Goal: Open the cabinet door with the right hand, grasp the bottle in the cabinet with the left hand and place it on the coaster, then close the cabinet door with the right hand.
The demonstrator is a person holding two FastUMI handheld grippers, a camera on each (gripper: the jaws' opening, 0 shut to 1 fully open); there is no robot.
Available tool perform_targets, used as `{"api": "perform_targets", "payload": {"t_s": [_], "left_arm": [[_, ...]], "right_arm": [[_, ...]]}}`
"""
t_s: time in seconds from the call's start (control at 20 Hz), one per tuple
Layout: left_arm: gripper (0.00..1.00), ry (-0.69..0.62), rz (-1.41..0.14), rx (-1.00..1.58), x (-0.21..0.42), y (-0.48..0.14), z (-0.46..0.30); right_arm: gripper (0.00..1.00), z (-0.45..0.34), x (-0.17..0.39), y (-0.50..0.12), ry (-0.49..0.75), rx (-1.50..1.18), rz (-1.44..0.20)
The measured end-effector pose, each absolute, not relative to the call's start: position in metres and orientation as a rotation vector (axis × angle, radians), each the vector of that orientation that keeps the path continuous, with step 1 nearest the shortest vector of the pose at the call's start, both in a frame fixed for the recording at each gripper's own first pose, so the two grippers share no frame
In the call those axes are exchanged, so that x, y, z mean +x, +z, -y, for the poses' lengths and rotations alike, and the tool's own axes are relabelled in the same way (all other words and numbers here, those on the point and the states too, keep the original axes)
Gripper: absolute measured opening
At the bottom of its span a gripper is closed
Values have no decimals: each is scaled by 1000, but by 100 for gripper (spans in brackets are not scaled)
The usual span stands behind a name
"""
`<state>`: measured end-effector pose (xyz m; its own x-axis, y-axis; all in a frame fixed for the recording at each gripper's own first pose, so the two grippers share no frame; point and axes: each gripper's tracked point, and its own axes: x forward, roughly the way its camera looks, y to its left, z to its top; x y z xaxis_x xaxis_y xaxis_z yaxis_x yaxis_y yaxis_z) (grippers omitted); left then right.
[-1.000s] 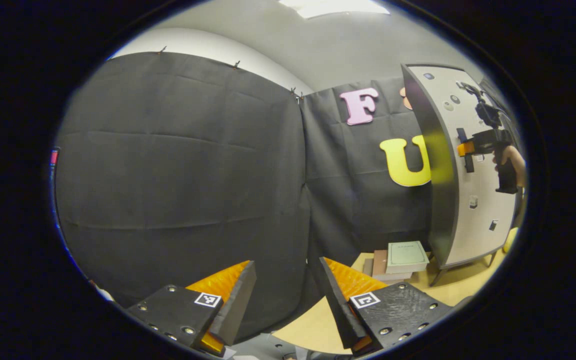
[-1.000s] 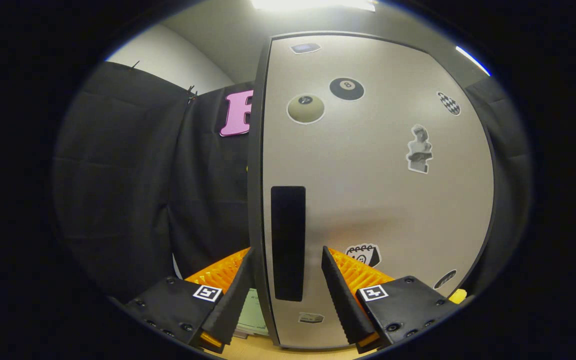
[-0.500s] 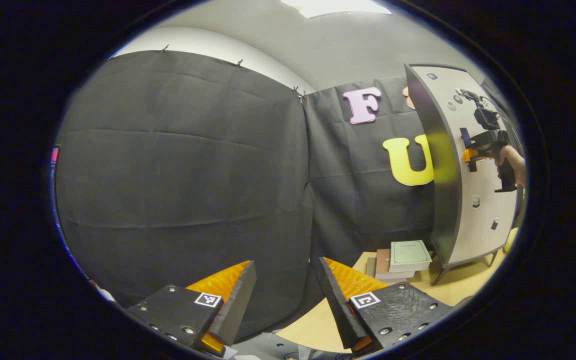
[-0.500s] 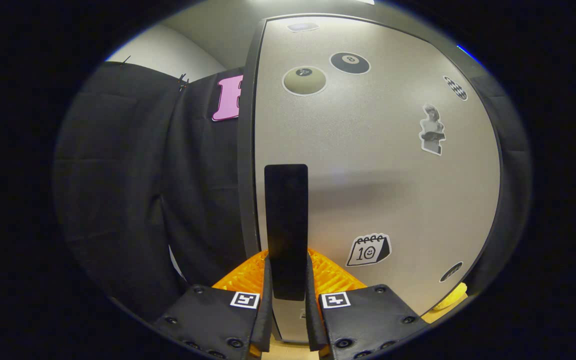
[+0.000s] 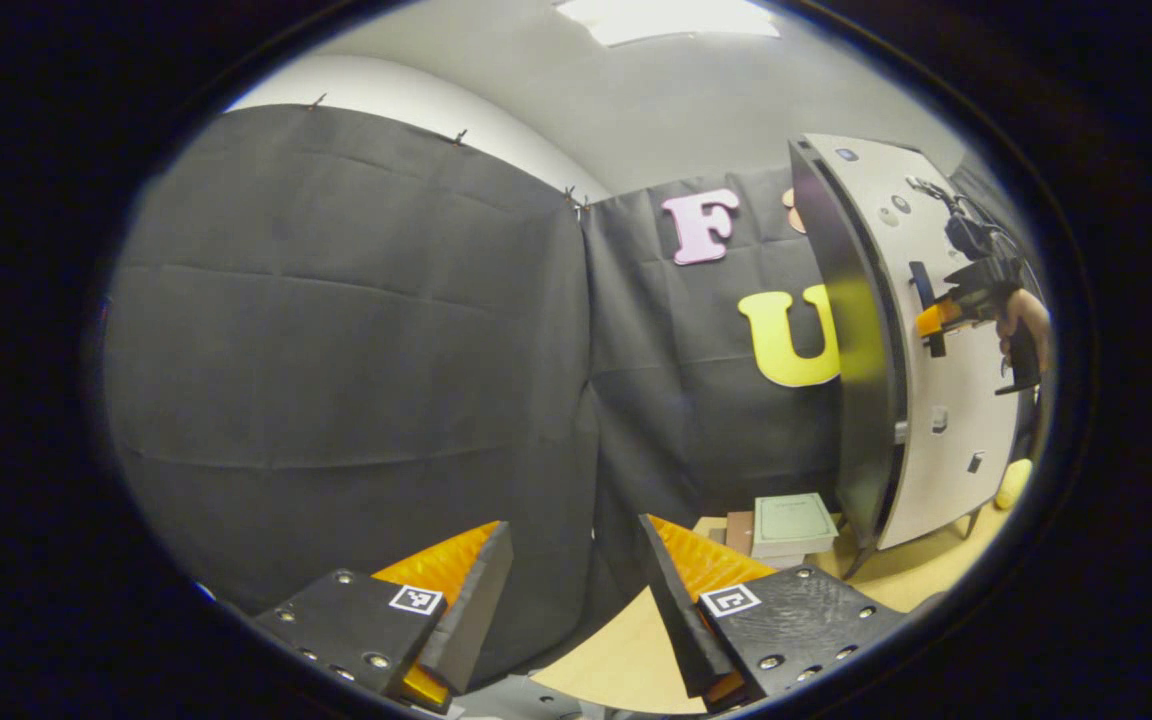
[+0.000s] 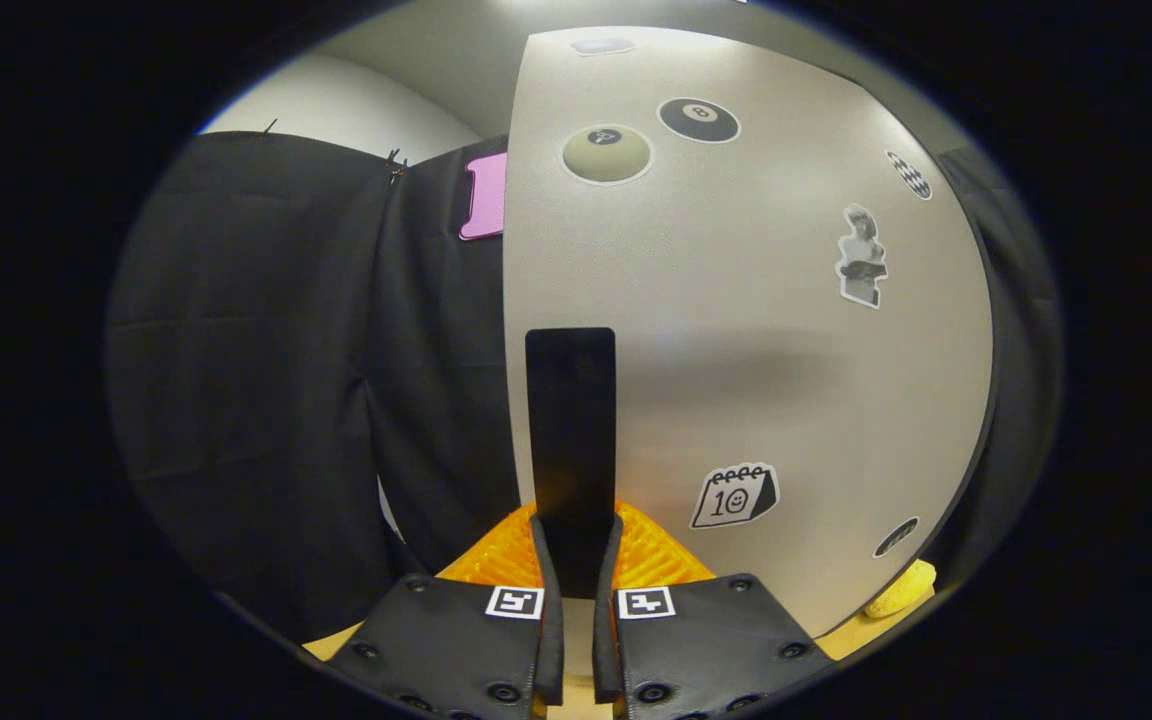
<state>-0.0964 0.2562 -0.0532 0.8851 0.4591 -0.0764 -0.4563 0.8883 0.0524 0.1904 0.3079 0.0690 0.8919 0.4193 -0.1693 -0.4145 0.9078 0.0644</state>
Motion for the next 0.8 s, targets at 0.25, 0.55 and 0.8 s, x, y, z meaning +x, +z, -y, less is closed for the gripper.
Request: {"api": "perform_targets", "payload": {"t_s": [0.25,0.55,0.8], "left_arm": [[75,403,-71,24,-94,-45,-246],[75,341,-51,24,-93,-31,-241],[75,293,-38,23,-68,-33,-218]], "right_arm": [[13,-304,177,72,471,25,-185],[13,-299,170,73,504,28,-189],[13,-294,166,71,534,29,-200]]}}
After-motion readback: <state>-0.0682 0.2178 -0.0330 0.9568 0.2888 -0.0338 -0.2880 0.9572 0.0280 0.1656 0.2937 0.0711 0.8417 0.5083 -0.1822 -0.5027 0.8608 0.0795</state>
